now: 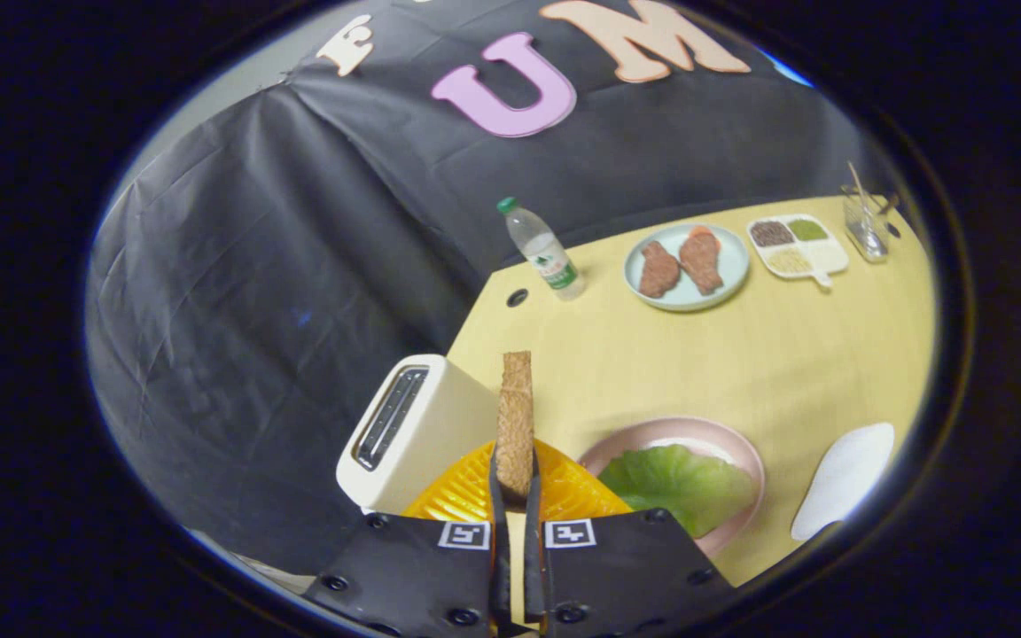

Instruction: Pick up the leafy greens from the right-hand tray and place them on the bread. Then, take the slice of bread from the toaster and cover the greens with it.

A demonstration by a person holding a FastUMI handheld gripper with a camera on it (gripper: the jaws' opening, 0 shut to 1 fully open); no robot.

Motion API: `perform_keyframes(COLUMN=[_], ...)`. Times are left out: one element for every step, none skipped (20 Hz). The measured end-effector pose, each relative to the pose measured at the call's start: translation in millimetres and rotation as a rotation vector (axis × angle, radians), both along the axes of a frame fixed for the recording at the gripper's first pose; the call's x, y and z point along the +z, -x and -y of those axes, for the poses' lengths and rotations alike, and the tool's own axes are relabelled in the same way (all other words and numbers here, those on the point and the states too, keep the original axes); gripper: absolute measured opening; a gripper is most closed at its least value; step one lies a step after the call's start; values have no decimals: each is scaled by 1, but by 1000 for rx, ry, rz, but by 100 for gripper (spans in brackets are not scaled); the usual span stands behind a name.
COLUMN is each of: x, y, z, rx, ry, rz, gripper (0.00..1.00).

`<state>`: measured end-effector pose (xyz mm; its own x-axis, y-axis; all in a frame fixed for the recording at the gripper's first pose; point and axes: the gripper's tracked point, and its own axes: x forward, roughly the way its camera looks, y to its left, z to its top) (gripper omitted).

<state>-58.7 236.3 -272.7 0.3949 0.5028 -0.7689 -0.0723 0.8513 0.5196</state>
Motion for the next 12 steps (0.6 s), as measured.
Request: perform_keyframes(x=[-7, -15, -21, -26, -31, -37, -43, -50, -57, -62, -65, -69], y=[5, 9, 13, 19, 21, 25, 30, 36, 42, 45, 48, 50], z=[8, 16, 21, 26, 30, 35, 39, 43, 47, 50, 54, 61], rx=[-10, -25, -35, -50, -62, -72, -80, -85, -88, -95, -103, -106], ry=[2, 6, 0, -4, -12, -12, -9, 1, 3, 3, 9, 20], rz=[-20, -37, -58, -74, -91, -110, -131, -154, -177, -192, -201, -208], gripper=[9, 9, 9, 8, 8, 8, 8, 8, 9, 9, 9, 9])
